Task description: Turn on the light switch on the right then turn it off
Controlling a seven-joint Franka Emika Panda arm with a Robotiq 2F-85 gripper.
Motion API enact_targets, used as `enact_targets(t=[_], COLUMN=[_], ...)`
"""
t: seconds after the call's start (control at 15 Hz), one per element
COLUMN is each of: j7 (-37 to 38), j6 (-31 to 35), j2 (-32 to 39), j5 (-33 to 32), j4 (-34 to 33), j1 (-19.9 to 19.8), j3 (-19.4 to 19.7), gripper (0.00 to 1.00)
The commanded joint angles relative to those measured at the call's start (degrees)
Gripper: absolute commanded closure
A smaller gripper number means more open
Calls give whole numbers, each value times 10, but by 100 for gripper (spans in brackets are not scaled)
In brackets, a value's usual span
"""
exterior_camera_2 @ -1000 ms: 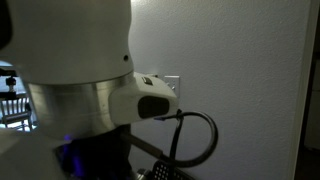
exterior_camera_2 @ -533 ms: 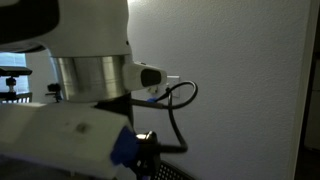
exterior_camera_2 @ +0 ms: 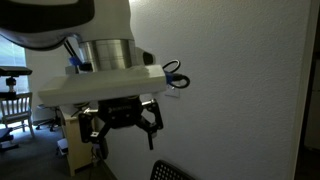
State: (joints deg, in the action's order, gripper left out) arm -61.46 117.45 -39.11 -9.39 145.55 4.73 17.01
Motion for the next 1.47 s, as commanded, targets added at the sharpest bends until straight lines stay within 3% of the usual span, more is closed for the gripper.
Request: enact_targets(t=[0.0, 0.13, 0.2, 0.53, 1.13, 1.4], j7=[-79, -101, -79, -93, -128, -196], j6=[0, 7, 0, 6, 191, 272], j2=[44, 53, 29, 40, 100, 142], j5=[-13, -33, -7, -20, -121, -123], j4=[-36, -47, -26, -30, -37, -46], j1=[12, 9, 0, 1, 23, 50], j3=[-20, -42, -39, -52, -123, -129], gripper=[0, 0, 0, 0, 0, 0])
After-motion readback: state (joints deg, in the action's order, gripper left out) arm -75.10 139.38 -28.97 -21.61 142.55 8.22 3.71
